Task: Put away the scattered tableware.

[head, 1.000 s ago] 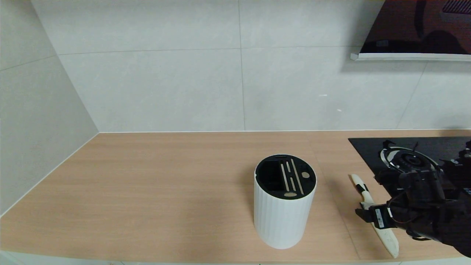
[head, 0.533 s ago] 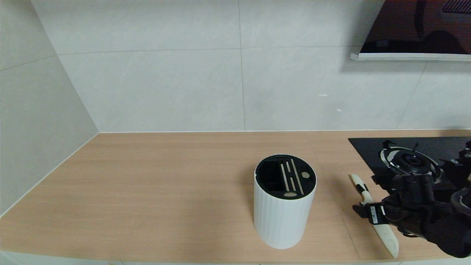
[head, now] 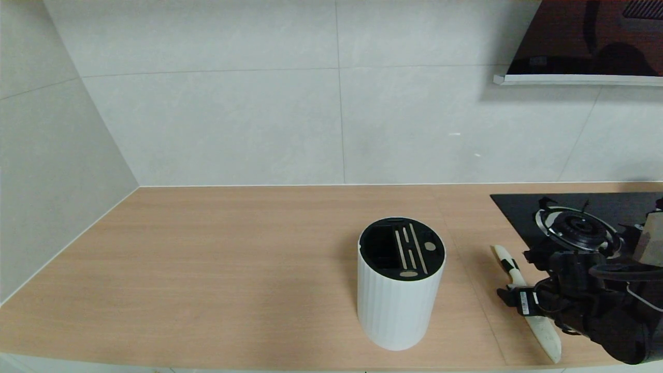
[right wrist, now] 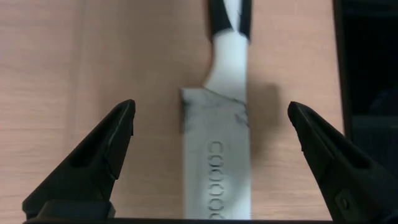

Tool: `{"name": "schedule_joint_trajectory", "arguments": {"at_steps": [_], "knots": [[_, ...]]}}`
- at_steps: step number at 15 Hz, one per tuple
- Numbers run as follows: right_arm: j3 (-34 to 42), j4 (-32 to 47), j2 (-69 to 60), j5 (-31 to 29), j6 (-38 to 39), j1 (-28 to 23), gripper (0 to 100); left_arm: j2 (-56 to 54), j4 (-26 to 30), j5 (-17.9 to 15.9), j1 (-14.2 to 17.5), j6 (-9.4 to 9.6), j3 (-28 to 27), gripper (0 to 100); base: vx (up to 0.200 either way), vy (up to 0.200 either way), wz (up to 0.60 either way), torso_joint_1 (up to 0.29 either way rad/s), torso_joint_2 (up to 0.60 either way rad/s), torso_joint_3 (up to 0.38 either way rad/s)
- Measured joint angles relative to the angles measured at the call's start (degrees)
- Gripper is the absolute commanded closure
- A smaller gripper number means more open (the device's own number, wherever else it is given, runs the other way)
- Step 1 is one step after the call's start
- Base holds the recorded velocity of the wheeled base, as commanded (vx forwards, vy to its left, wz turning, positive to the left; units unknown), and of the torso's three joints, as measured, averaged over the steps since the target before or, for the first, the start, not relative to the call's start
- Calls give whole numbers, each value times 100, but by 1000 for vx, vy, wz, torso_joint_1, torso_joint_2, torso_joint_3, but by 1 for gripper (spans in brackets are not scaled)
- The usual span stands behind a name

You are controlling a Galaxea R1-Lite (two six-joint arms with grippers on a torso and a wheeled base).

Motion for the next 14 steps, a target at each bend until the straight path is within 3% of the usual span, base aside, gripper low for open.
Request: {"name": "schedule_joint_trajectory", "arguments": {"at_steps": [12, 13, 14], "knots": [[-94, -22, 107, -2, 44, -101, 0, 0, 0, 0, 0, 0, 0, 0, 0, 0, 0, 0, 0, 0], [-100, -27, 118, 0, 43, -101, 100, 0, 0, 0, 0, 0, 0, 0, 0, 0, 0, 0, 0, 0], [-102, -40, 127, 1, 40, -99, 100, 0, 0, 0, 0, 0, 0, 0, 0, 0, 0, 0, 0, 0]]}}
